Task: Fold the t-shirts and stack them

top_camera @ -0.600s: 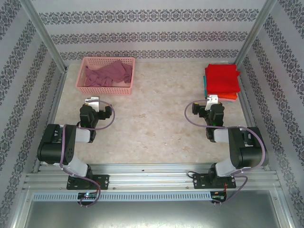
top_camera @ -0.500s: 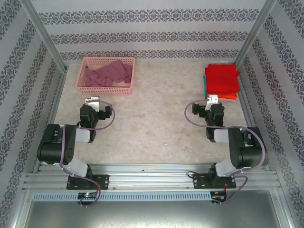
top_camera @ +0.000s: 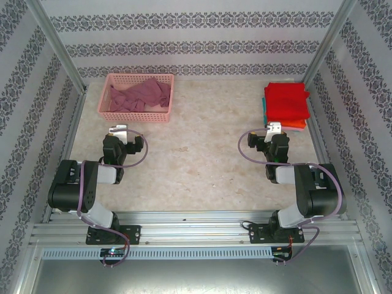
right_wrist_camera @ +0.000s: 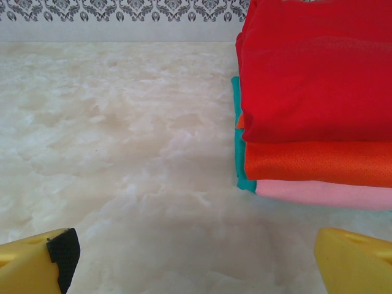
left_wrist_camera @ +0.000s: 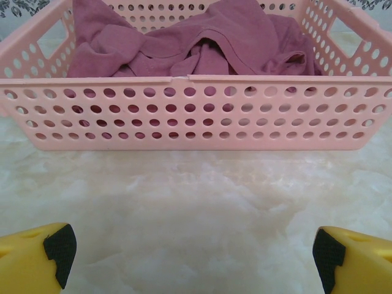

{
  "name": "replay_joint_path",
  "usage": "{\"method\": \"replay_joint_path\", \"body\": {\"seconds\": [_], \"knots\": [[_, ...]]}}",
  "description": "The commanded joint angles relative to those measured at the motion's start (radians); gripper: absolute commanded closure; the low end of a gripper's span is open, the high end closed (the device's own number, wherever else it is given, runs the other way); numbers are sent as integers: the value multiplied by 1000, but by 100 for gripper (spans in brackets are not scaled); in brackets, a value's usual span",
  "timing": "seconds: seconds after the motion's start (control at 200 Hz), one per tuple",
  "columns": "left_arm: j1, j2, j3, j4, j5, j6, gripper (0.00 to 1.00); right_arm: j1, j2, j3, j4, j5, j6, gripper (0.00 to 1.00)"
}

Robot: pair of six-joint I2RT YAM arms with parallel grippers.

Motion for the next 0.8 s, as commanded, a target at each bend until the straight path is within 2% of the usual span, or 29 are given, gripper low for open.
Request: {"method": "replay_joint_path", "body": {"seconds": [0.0,0.11,0.21,0.38,0.475,0.634,0.794], "knots": [[8,6,-14,13,-27,-13,0,-7,-1,-1,23,-29,2,2],[7,-19,-89,140,-85,-32,0,5,-28,-12,24,-55,-25,2],[3,-122,-146,154,-106,-29,0,34,-131,-21,-57,-33,-52,2],[-12,-419,-100,-168,-147,-63,0,121,-333,-9,-265,17,-113,2],[-20,-494,-16,-322,-158,-100,0,201,-423,6,-342,55,-132,2],[-20,-415,189,-487,-146,-230,0,355,-486,60,-445,84,-160,2],[-20,-177,439,-608,-182,-300,0,529,-455,138,-488,101,-195,2]]}}
